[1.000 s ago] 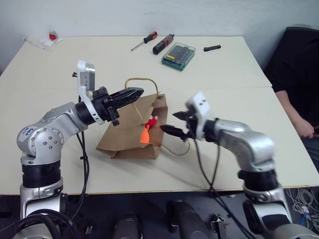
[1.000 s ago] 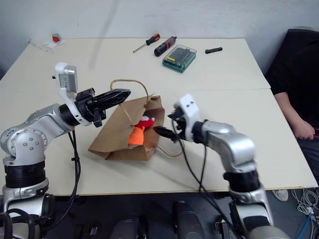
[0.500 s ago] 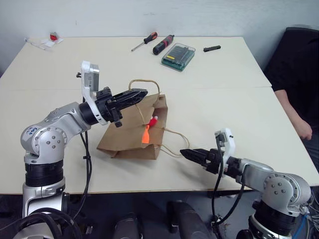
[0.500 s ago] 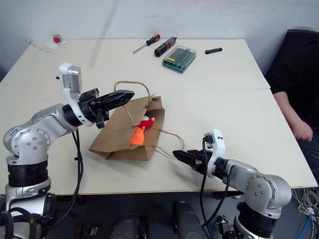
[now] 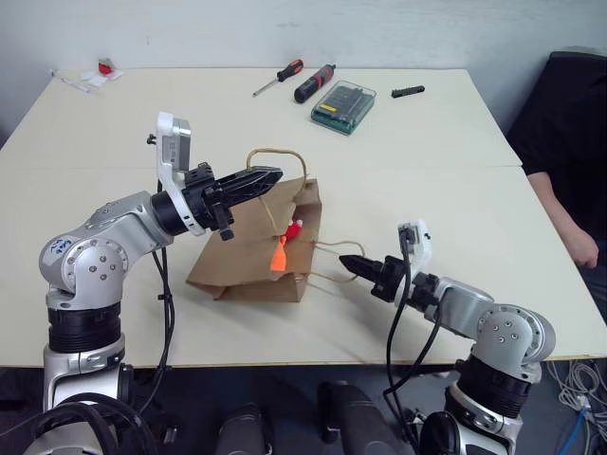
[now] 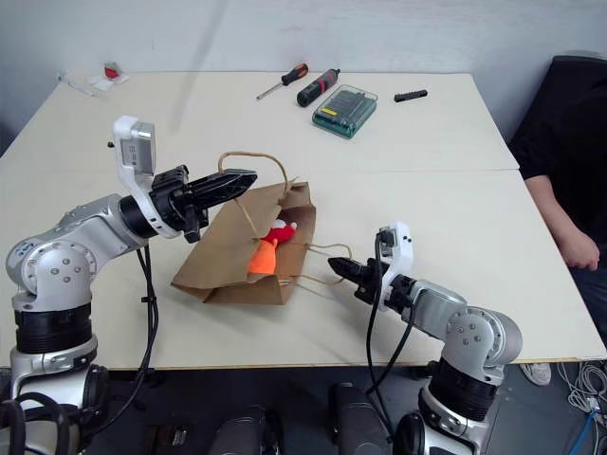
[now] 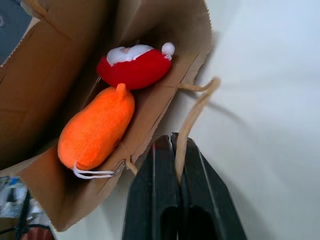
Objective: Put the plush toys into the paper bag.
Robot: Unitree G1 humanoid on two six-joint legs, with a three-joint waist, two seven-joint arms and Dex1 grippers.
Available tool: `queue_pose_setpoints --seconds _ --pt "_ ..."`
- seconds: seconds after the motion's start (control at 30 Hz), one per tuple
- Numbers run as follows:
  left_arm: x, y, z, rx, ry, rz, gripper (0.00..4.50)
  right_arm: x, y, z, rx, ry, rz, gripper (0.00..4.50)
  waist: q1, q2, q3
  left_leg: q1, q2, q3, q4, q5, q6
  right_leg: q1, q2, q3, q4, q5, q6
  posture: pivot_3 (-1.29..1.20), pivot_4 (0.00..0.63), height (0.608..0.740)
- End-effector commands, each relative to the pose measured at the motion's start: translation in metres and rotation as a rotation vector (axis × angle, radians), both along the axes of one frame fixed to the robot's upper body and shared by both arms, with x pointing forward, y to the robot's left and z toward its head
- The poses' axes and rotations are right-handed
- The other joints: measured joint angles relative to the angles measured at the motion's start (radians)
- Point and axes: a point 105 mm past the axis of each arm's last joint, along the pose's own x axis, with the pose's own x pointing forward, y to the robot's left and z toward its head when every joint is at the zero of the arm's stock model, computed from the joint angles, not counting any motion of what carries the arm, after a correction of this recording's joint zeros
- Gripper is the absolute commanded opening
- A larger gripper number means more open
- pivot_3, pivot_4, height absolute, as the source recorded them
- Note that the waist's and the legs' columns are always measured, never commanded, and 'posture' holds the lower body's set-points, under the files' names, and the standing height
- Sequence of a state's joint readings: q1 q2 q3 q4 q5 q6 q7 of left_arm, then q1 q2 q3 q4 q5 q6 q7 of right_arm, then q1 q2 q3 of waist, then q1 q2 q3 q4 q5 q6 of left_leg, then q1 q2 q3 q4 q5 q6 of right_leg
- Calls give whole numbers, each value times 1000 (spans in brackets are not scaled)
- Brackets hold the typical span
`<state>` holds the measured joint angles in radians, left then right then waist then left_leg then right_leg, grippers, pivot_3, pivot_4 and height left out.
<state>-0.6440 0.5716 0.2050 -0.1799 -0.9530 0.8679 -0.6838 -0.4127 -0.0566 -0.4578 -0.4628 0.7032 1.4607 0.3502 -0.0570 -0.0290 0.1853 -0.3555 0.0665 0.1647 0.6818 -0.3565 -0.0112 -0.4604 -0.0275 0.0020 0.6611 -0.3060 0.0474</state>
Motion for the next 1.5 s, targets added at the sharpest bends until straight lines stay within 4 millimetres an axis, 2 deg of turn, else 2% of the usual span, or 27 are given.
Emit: queue_pose_setpoints --seconds 0.03,0.2,0.27,0.3,0.43,0.57,0.7,0.73,0.83,1.03,1.17,1.23,1.27,1.3,1.37,1.5 --pt "7 3 23 -54 -91 63 0 2 -14 48 15 -212 -23 16 1 0 0 0 0 0 0 0 0 0 0 0 0 0 0 0 150 740" --pt "20 0 42 -127 -136 106 0 2 -44 128 42 -477 -77 16 2 1 0 0 -1 0 1 1 2 0 0 1 1 1 1 0 150 740" --pt "26 -2 46 -157 -140 114 0 -5 -44 154 12 -571 -57 16 2 1 0 0 0 0 0 1 2 -1 0 0 0 1 1 0 150 740" --pt "29 -4 46 -169 -137 119 0 -7 -41 159 -19 -596 -43 16 1 1 0 -1 0 0 -1 1 2 -1 0 0 0 1 1 0 150 740" --pt "41 -15 35 -188 -102 140 0 -3 -29 159 -167 -645 -45 16 -1 1 0 -1 0 2 -1 1 2 -1 0 1 -1 1 1 0 150 740" --pt "43 -25 21 -159 -92 128 0 1 -11 140 -328 -704 -38 16 -1 1 0 -1 0 2 -1 1 2 -1 0 2 -1 1 1 0 150 740" --pt "40 -18 20 -156 -87 131 0 -2 -5 136 -314 -744 -34 16 -1 1 0 0 0 3 -1 1 1 -2 0 2 0 1 1 0 150 740" --pt "39 -14 20 -153 -86 134 0 -4 -5 138 -297 -747 -30 195 0 1 0 0 0 3 -1 1 1 -2 0 2 0 1 1 0 150 740" --pt "33 -3 23 -147 -90 141 619 -10 -11 141 -262 -742 -16 937 1 1 0 0 0 2 0 1 1 -2 0 2 0 1 1 0 150 740" --pt "2 15 20 -65 -93 97 2561 -30 -31 134 -283 -681 37 3088 2 1 0 -1 0 2 -1 1 2 -1 -1 2 -1 1 1 0 150 740" --pt "-11 9 -9 69 -90 85 3878 -29 -40 109 -335 -581 41 4467 3 0 0 0 0 2 0 1 2 0 -2 2 -1 1 1 0 150 740" --pt "-9 0 -29 134 -98 91 4473 -20 -36 91 -375 -537 33 4474 4 0 0 1 0 2 0 1 2 1 -1 2 -1 1 2 0 150 740" --pt "-7 -4 -38 153 -112 104 4473 -15 -31 84 -378 -521 34 4474 3 0 0 1 -1 2 0 1 2 1 -1 3 -1 1 2 0 150 740" --pt "-2 -6 -45 147 -120 136 4492 -7 -23 74 -382 -505 37 4286 2 0 0 2 -1 2 0 2 2 2 -1 3 0 1 2 0 150 740" --pt "5 -8 -52 136 -134 181 4500 3 -7 59 -402 -495 59 3772 1 0 0 2 -1 2 0 2 2 2 0 3 -1 2 2 0 150 740" --pt "9 -12 -58 138 -153 194 4500 16 14 42 -447 -515 100 2356 2 0 0 1 0 3 -1 2 2 -1 0 4 -1 2 1 0 150 740"
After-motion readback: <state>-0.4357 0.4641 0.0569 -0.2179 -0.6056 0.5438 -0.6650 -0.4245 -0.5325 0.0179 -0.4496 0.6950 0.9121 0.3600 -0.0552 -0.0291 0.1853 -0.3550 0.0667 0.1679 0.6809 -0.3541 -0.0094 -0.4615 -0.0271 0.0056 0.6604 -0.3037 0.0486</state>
